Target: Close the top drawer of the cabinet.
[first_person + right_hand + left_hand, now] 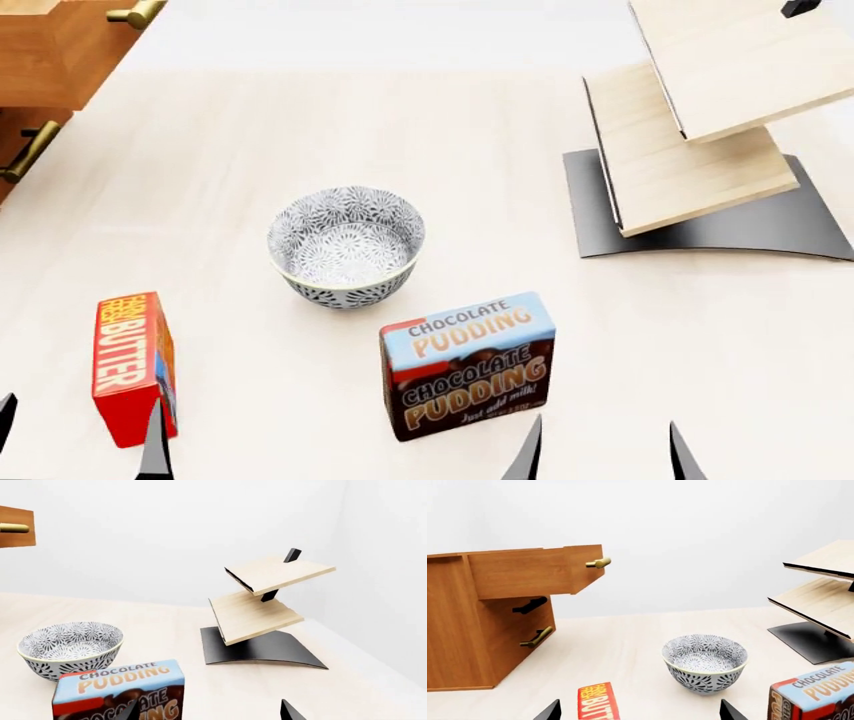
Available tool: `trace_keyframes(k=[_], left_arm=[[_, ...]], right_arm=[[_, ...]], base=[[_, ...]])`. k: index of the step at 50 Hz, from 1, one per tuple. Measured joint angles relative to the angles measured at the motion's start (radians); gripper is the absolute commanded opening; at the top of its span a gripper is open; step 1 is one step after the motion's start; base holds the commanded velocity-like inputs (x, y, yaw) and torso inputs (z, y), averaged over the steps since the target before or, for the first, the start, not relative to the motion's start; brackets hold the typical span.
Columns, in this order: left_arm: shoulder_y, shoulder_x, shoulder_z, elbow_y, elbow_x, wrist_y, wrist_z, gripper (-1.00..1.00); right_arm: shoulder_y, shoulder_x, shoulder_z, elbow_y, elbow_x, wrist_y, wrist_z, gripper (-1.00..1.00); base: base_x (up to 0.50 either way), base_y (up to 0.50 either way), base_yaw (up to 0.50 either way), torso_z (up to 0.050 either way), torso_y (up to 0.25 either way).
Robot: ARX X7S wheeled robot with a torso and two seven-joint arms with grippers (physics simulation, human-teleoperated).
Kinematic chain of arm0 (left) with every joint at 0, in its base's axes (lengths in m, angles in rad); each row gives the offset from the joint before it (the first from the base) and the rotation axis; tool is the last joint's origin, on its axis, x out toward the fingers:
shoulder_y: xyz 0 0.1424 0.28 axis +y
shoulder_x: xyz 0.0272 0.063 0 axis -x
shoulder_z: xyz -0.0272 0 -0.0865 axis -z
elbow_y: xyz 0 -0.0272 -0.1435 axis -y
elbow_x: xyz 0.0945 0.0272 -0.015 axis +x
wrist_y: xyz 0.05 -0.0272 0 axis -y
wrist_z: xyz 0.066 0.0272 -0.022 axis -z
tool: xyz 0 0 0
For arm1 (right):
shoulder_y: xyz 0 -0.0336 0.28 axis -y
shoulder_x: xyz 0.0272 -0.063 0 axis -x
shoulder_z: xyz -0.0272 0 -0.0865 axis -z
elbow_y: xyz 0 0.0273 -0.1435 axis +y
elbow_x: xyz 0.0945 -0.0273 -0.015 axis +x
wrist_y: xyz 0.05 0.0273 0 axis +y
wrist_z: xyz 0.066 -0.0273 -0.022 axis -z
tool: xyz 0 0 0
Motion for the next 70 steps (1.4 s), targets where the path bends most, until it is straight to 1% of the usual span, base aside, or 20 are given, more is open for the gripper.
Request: trace_keyframes(k=[3, 17, 45, 70], left_arm=[[-0.002, -0.001, 0.0, -0.008, -0.003, 0.006, -0.001, 1.0], [-0.009, -0.006, 0.002, -0.051, -0.018, 0.031, 0.0, 1.0], [-0.018, -0.011, 0.016, -0.104, -0.03, 0.068, -0.009, 1.0], [-0.028, -0.023, 0.023, -0.131, -0.043, 0.08, -0.015, 1.0]], right_arm=[[0.003, 0.001, -0.001, 0.006, 0.001, -0.002, 0.002, 1.0], [0.021, 0.007, -0.011, 0.047, 0.002, -0.013, 0.01, 1.0], [0.036, 0.021, -0.022, 0.094, 0.009, -0.033, 0.023, 1.0], [0.045, 0.024, -0.037, 0.114, 0.015, -0.045, 0.037, 1.0]], base=[[0.0, -0.47, 0.0, 0.0, 0.0], [0.03, 0.0, 0.0, 0.0, 0.0], [0.49, 0.0, 0.0, 0.0, 0.0], [0.01, 0.0, 0.0, 0.0, 0.0]])
